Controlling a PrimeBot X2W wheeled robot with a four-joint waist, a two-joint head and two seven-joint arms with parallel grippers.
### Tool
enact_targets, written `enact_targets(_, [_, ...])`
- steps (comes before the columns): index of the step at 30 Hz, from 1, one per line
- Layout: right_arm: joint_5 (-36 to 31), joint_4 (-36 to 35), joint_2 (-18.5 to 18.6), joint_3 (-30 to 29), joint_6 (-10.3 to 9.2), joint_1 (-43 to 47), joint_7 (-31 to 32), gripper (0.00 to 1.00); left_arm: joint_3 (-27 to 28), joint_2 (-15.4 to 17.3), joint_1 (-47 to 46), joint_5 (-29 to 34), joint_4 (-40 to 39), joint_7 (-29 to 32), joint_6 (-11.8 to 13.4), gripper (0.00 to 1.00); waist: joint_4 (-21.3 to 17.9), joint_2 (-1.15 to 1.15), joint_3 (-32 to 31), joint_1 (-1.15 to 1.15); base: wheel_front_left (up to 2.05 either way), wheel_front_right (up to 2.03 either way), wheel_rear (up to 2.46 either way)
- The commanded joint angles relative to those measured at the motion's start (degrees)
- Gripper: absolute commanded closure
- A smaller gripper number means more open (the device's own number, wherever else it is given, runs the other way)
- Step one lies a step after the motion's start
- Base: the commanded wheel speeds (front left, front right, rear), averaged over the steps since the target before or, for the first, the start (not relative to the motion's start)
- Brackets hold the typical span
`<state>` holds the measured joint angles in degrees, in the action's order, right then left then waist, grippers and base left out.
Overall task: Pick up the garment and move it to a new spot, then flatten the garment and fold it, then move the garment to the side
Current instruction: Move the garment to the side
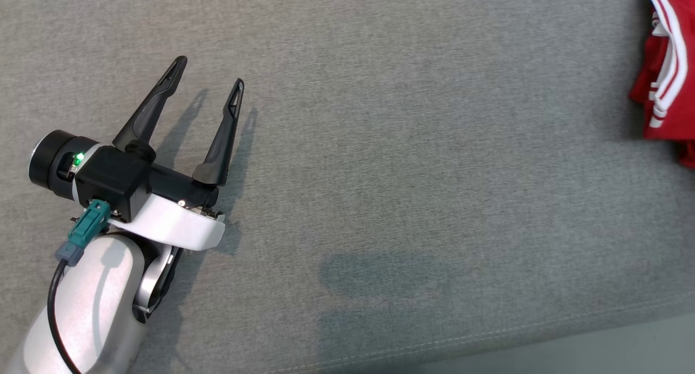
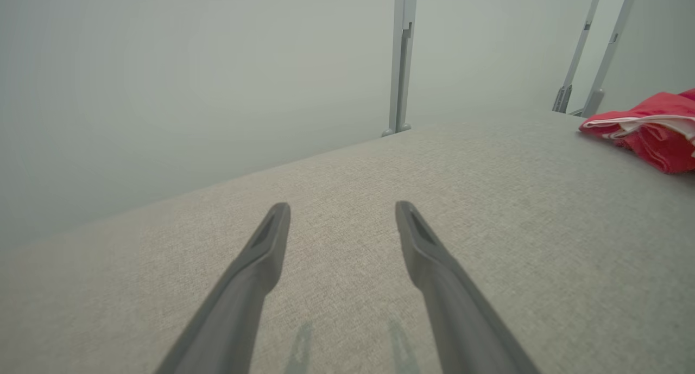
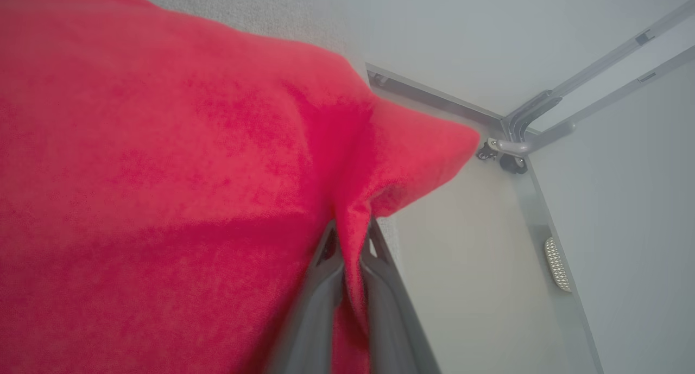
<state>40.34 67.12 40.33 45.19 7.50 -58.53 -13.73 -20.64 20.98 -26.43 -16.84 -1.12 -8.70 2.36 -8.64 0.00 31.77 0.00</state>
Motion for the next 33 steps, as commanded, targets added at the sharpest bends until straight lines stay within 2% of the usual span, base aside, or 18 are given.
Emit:
enact_targets(1, [-2.8, 0.6, 3.0, 0.4, -0.01, 0.5, -1.2, 1.0, 2.0, 1.2, -1.5, -0.6, -1.3, -0.8, 0.4, 0.0, 1.2, 0.0, 0.4, 0.0, 0.0, 0.0, 0.0])
enact_targets(5, [-9.0, -0.2, 5.4, -4.8, -0.01, -1.1, -1.2, 1.0, 1.8, 1.0, -1.5, -0.7, -1.2, -1.4, 0.5, 0.0, 2.8, 0.0, 1.0, 0.0, 0.0, 0.0, 0.0])
enact_targets(7, [-11.2, 0.6, 5.1, -7.8, -0.01, -0.9, -1.3, 1.0, 1.7, 0.9, -1.5, -0.7, -1.1, -1.7, 0.6, 0.0, 3.2, 0.0, 1.1, 0.0, 0.0, 0.0, 0.0])
enact_targets(9, [-12.8, 0.8, 4.8, -11.2, -0.01, -0.8, -1.3, 0.52, 1.6, 0.8, -1.5, -0.7, -1.0, -1.8, 0.7, 0.0, 3.7, 0.0, 1.2, 0.0, 0.0, 0.0, 0.0])
enact_targets(10, [-13.3, 1.5, 4.1, -12.5, -0.01, -0.2, -1.3, 0.0, 1.6, 0.8, -1.5, -0.7, -0.9, -2.0, 0.7, 0.0, 3.8, 0.0, 1.2, 0.0, 0.0, 0.0, 0.0])
enact_targets(18, [-16.2, 4.1, 1.7, -20.8, -0.01, 2.4, -1.3, 0.0, 1.8, 0.8, -1.1, -1.2, -0.1, -2.7, 1.1, 0.0, 3.8, 0.0, -0.4, 0.0, 0.0, 0.0, 0.0])
enact_targets(21, [-15.6, 0.1, 1.4, -26.6, -0.01, 3.5, -1.3, 0.0, 2.3, 1.0, -0.4, -1.6, 0.3, -3.0, 1.5, 0.0, 3.4, 0.0, -2.1, 0.0, 0.0, 0.0, 0.0])
enact_targets(23, [-16.6, -6.7, 1.1, -30.7, -0.01, 5.2, -1.3, 0.0, 3.1, 1.3, 0.5, -2.0, 0.5, -3.1, 2.1, 0.0, 3.0, 0.0, -3.6, 0.0, 0.0, 0.0, 0.0])
enact_targets(27, [-18.0, -23.7, -3.1, -39.4, -0.01, 12.1, -1.3, 0.0, 5.1, 1.9, 3.1, -3.2, 0.1, -3.2, 3.8, 0.0, 2.5, 0.0, -7.2, 0.0, 0.0, 0.0, 0.0])
enact_targets(30, [-19.6, -36.4, -7.6, -42.5, -0.01, 18.8, -1.3, 0.0, 6.6, 2.5, 5.0, -4.1, -0.7, -2.9, 5.0, 0.0, 2.5, 0.0, -9.7, 0.0, 0.0, 0.0, 0.0])
enact_targets(33, [-19.2, -46.3, -11.4, -42.8, -0.01, 25.2, -1.3, 0.0, 8.2, 3.3, 6.8, -4.7, -2.0, -2.5, 6.1, 0.0, 2.7, 0.0, -12.0, 0.0, 0.0, 0.0, 0.0])
